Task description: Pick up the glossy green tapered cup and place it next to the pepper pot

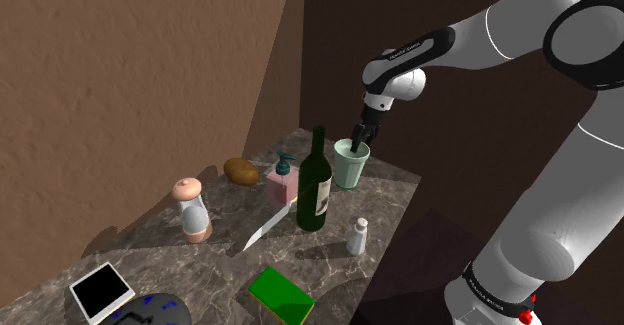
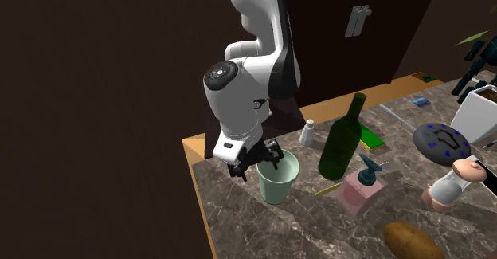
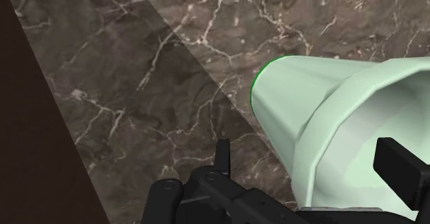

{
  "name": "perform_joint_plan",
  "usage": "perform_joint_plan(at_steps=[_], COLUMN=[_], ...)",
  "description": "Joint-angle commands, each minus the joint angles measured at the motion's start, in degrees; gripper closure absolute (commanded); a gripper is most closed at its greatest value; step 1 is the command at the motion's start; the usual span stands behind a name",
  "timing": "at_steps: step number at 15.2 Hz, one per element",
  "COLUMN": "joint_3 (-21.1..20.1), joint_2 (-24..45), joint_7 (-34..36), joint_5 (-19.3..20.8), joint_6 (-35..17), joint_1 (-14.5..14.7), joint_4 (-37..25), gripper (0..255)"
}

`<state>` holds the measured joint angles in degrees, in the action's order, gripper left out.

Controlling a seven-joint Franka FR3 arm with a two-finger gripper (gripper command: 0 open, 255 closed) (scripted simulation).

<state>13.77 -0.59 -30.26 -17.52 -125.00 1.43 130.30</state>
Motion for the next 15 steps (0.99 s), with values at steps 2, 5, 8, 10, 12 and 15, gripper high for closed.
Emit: perform_joint_plan(at_steps=[2, 5, 8, 10, 12, 15], joint_3=[0.0, 0.0, 0.0, 0.0, 0.0, 0.0], joint_2=[0.1, 0.1, 0.1, 0.1, 0.1, 0.1], joint_7=[0.0, 0.0, 0.0, 0.0, 0.0, 0.0], joint_5=[-0.1, -0.1, -0.1, -0.1, -0.1, -0.1], joint_6=[-0.1, -0.1, -0.1, -0.1, -0.1, -0.1], joint_1=[0.0, 0.0, 0.0, 0.0, 0.0, 0.0], joint_4=[0.0, 0.0, 0.0, 0.0, 0.0, 0.0], gripper=[0, 0, 255, 255, 255, 255])
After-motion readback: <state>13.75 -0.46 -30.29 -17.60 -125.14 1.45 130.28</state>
